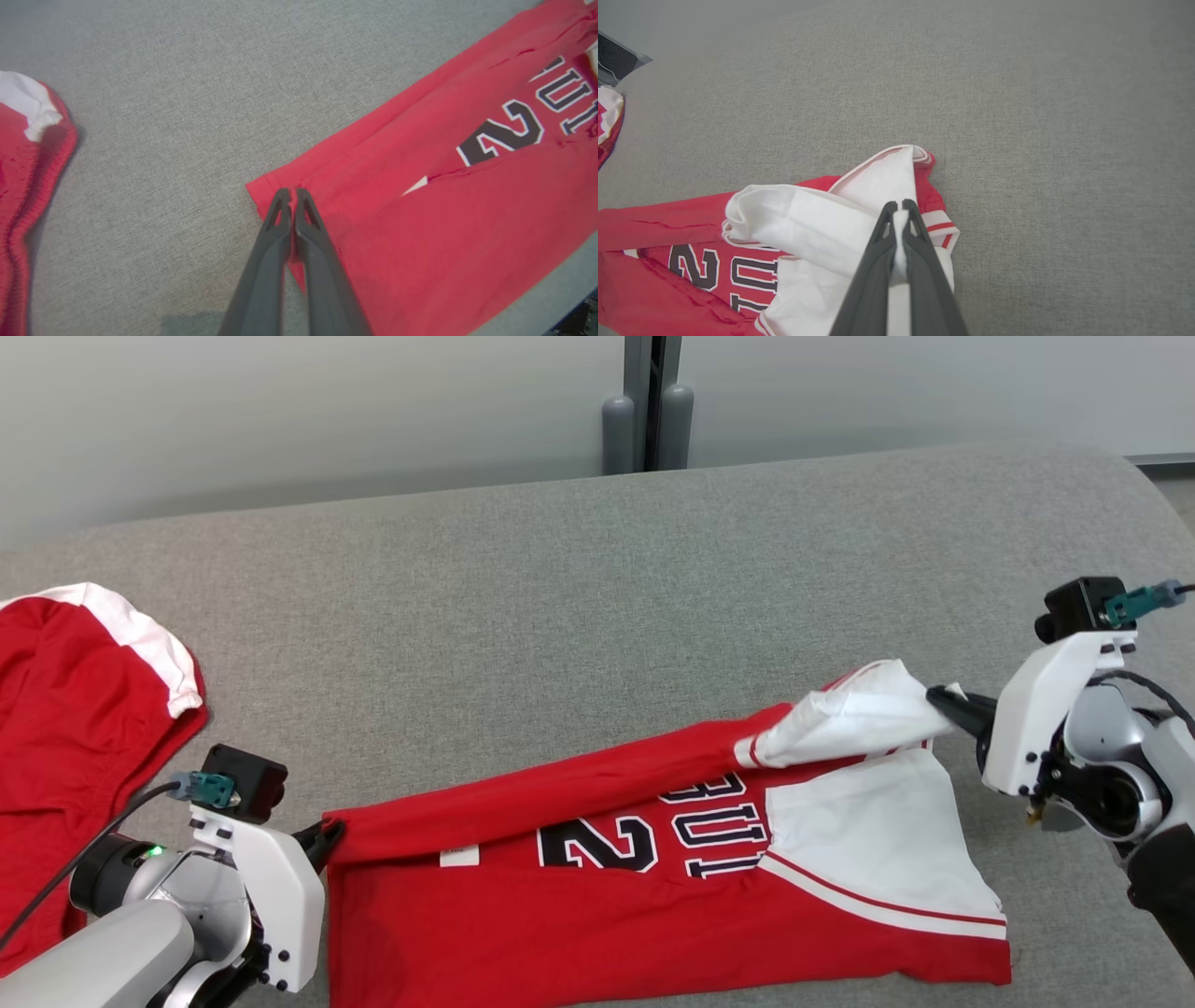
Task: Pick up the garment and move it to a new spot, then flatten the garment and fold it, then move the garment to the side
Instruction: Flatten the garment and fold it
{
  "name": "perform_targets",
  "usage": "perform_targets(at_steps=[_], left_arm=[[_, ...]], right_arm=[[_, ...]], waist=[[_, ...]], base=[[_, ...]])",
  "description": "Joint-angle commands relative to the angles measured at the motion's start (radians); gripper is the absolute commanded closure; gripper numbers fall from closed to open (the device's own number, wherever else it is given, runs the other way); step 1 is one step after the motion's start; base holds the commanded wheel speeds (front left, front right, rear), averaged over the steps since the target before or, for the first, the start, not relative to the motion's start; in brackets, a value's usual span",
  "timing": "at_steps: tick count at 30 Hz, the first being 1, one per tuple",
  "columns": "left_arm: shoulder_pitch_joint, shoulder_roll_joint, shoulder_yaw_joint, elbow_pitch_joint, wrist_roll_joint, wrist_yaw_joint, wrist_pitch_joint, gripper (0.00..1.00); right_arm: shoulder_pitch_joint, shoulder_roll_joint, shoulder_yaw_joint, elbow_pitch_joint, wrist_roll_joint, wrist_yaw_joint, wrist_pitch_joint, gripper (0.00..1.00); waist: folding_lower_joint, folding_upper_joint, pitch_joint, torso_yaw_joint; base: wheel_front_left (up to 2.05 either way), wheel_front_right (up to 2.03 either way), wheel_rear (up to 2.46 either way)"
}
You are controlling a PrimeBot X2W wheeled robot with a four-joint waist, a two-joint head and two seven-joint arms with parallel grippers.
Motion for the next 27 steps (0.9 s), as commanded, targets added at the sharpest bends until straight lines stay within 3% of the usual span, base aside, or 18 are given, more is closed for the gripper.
perform_targets(at_steps=[1,14,27], left_arm=[[0.008,0.005,-0.002,-0.002,-0.002,0.008,0.005,1.0],[0.04,0.022,-0.052,-0.028,0.011,0.022,0.066,1.0],[0.038,0.018,-0.064,-0.025,0.005,0.02,0.086,1.0]], right_arm=[[0.028,-0.019,-0.008,-0.025,0.013,0.0,0.019,1.0],[0.22,-0.086,-0.076,-0.236,0.027,0.0,0.15,1.0],[0.352,-0.041,-0.186,-0.349,-0.046,0.0,0.271,1.0]], waist=[[-0.0001,0.0,-0.008,-0.002],[-0.0001,0.0,-0.039,-0.013],[-0.0001,0.0,-0.033,-0.013]], base=[[0.0,0.0,0.0],[0.0,0.0,0.0],[0.0,0.0,0.0]])
